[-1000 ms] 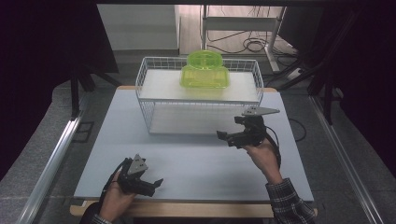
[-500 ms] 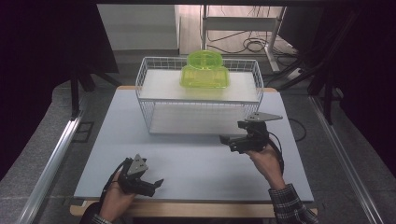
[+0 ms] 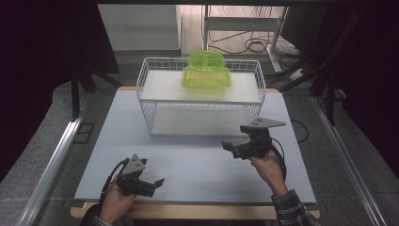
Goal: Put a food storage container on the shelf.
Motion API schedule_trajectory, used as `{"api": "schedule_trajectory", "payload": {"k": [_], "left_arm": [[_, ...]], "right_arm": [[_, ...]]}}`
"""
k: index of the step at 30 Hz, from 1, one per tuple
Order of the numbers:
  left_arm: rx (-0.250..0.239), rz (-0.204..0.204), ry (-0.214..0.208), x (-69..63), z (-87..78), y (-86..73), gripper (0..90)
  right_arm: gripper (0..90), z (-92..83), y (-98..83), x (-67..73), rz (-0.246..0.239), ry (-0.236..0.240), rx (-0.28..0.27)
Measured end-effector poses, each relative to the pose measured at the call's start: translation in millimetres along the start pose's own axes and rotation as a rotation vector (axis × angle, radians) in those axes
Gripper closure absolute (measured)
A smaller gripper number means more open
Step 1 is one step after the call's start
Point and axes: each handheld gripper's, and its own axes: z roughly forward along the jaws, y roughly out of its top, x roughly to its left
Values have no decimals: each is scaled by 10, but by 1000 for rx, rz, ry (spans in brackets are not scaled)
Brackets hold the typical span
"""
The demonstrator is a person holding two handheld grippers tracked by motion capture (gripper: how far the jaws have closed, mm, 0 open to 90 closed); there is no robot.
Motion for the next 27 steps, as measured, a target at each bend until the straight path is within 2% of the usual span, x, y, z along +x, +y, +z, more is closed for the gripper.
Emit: {"api": "schedule_trajectory", "payload": {"k": [5, 8, 14, 19, 22, 27], "left_arm": [[-18, 15, 9, 1, -21, 5, 22], [-23, 36, 10, -12, -19, 8, 23], [-44, 57, 22, -11, -23, 2, 24], [-67, 70, 30, -15, -31, -3, 14], [-82, 76, 34, -19, -36, -3, 5], [-98, 85, 40, -17, -37, -8, 0]], "right_arm": [[0, -4, -45, -3, -11, -7, -12], [0, -1, -79, -7, -38, -20, -17], [0, -4, -125, -10, -62, -32, -44], [0, -5, -169, -16, -66, -24, -46], [0, -9, -200, -10, -87, -29, -47], [0, -24, -238, -17, -82, -30, -40]]}}
